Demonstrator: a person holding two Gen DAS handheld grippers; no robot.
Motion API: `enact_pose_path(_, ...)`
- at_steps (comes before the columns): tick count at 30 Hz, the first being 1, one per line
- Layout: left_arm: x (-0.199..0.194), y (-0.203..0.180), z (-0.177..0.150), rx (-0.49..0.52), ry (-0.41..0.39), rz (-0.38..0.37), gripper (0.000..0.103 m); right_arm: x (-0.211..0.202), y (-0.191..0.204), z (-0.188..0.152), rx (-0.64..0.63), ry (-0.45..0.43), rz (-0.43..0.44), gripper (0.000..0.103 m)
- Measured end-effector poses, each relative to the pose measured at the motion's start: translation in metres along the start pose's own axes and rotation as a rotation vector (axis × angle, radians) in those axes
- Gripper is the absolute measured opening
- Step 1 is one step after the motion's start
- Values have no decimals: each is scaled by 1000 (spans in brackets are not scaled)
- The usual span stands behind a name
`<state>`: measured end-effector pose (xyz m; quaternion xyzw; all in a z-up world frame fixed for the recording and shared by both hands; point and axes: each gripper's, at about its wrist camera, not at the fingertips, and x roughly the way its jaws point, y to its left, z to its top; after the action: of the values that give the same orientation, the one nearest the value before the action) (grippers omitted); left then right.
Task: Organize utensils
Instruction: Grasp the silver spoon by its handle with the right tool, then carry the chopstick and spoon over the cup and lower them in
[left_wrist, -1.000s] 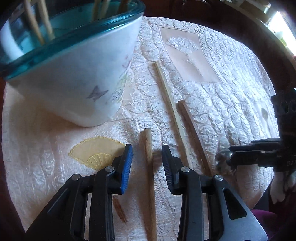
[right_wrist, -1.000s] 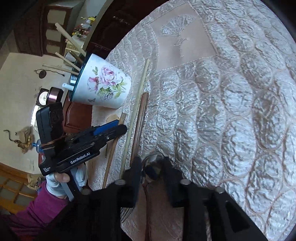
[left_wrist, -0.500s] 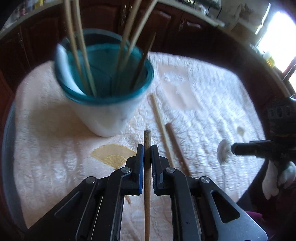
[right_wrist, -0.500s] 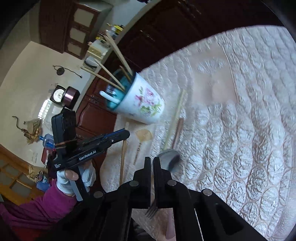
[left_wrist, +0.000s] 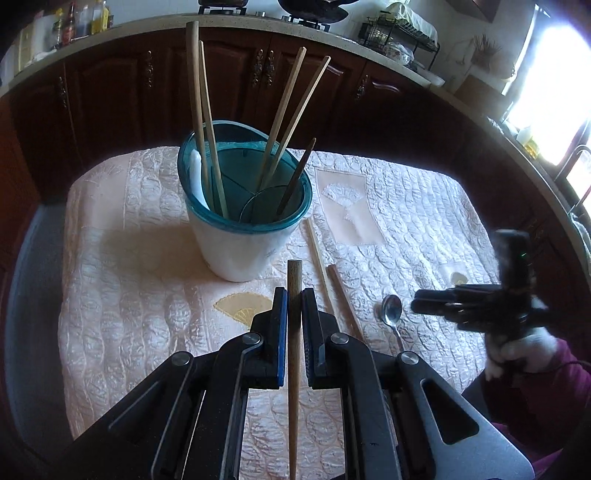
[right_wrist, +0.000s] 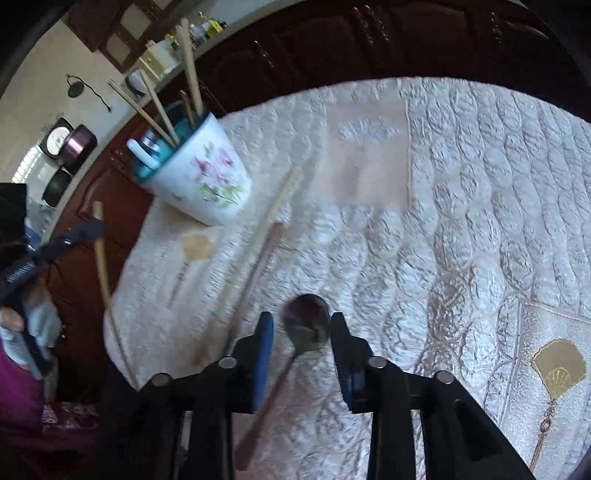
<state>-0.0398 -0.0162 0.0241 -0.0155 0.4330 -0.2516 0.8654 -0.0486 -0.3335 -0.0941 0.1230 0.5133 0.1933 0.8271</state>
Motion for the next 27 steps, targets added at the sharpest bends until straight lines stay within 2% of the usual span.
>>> enact_pose_path(4,1,0,1,-12,5,-2,6,17,-10,1,-3,-8,39,29)
enact_pose_path(5,0,-1,2,-12,5,-2,6,19,-9,2,-15,-11,43,24)
enact_pose_path(6,0,-1,2,-11,3,-3,6,21,-8,1,-24,-5,37,10)
enact_pose_path(7,-2,-3,3,-11,0,-3,6,22,-6,1,-31,6,27,5)
enact_pose_path(9,-7,-4,5,-14,-11,-10,6,13,-3,0,-41,-4,31,3)
enact_pose_path(13,-26,-3,11,-22,-53,-31,6,-26,6,3,-63,-81,25,2)
enact_pose_path(18,-60,-1,29,-36,-138,-54,6,-72,24,22,-85,-197,38,2)
enact_pose_path(23,-94,-1,58,-28,-234,-53,6,-114,58,57,-130,-343,29,2)
enact_pose_path(27,-117,0,86,-23,-314,-14,6,-122,95,95,-149,-424,7,2)
